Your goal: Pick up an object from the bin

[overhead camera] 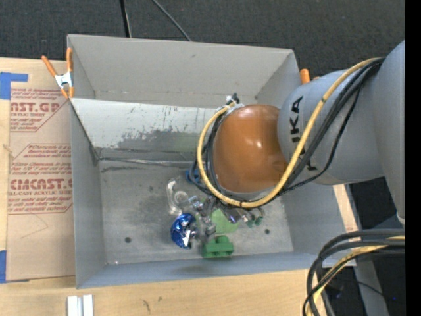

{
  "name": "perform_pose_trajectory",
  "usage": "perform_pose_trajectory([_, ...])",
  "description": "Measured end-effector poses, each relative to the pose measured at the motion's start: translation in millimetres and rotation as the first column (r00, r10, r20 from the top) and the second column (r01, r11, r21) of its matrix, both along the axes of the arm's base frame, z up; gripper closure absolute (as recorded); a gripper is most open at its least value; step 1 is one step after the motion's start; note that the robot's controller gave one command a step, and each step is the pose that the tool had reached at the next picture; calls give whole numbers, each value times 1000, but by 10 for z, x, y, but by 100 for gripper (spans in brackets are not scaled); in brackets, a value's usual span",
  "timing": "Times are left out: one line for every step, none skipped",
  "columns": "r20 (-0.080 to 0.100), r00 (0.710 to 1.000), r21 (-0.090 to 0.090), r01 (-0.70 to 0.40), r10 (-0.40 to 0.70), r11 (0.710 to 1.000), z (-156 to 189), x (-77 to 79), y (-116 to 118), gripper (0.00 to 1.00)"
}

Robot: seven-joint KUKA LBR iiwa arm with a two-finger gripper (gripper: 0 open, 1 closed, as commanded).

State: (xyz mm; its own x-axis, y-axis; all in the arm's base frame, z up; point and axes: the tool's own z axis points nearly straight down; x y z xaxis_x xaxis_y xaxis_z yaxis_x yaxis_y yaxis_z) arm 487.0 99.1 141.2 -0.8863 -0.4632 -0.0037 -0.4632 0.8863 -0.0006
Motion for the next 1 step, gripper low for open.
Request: perform_pose_trajectory([-1, 1000, 0, 0, 0, 1000, 79, 5, 8, 100])
